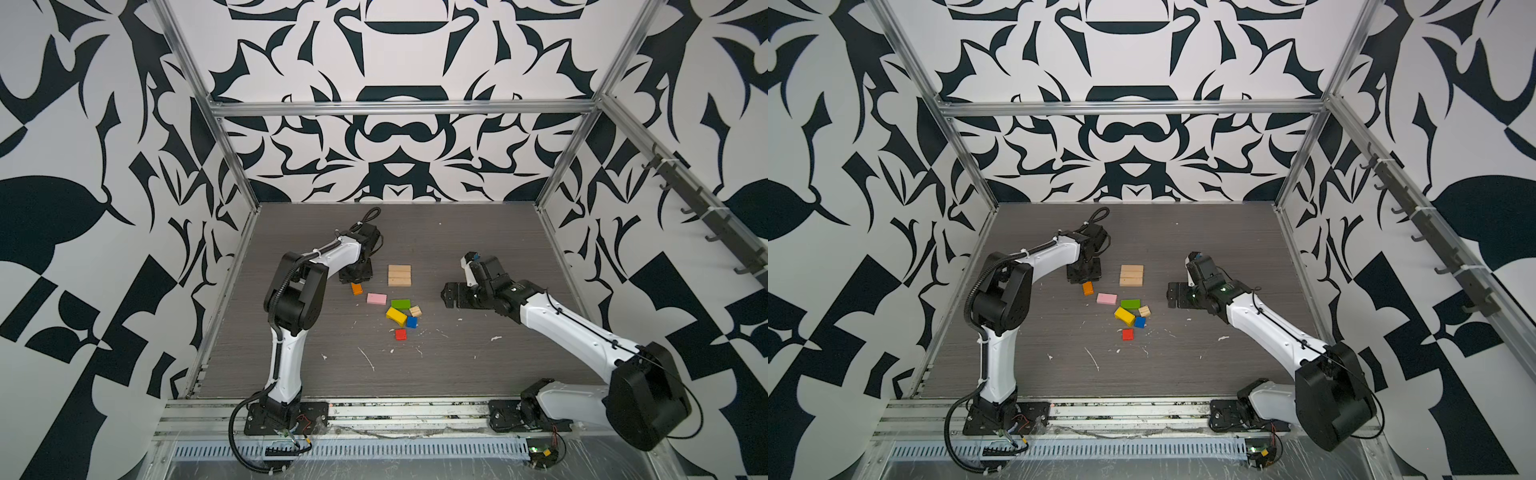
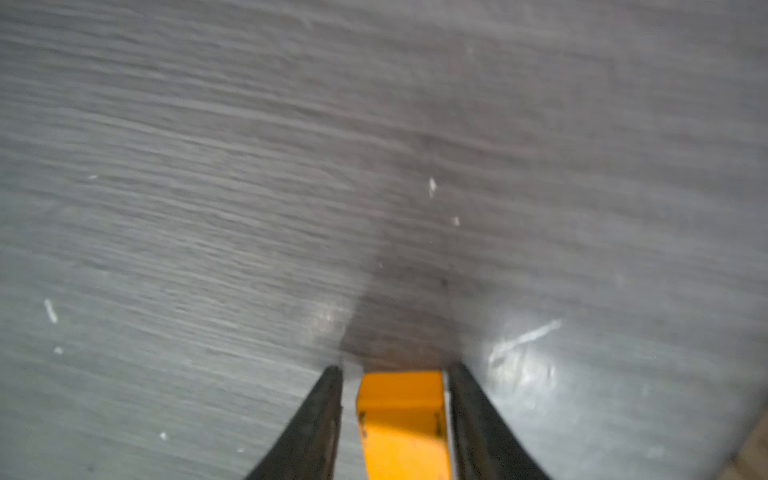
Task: Build the wood block tower
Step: 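Lift the orange block and carry it over the three plain blocks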
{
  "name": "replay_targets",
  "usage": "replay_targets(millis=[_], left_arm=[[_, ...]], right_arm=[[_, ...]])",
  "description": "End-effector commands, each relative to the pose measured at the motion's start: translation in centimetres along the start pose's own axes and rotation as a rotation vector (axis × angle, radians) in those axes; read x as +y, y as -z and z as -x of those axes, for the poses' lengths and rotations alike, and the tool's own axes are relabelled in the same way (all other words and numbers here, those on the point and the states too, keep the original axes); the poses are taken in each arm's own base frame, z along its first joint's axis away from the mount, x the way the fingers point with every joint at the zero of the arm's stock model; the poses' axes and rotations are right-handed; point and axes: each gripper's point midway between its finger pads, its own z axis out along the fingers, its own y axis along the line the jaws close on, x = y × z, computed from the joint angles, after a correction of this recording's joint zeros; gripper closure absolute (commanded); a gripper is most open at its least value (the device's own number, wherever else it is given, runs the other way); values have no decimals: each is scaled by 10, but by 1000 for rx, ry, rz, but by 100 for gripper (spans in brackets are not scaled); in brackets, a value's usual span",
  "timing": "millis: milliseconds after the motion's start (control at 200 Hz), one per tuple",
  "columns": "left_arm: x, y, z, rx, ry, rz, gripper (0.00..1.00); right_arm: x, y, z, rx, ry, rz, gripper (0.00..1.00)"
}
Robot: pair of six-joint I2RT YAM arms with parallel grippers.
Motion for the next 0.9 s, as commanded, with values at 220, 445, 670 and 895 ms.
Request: replay_targets(millis=[220,445,670,895], left_arm=[[8,6,-20,75,-5,-38,26],[0,10,-38,138,84,-114,25],[4,5,-50,159,129,-104,29],[12,-2,-44,141,107,-44,37]], right_arm=[[10,11,15,-45,7,25,2],[9,11,13,-39,4,24,2],[10,13,14,-44,2,31,2],[9,13,12,-44,3,29,2]])
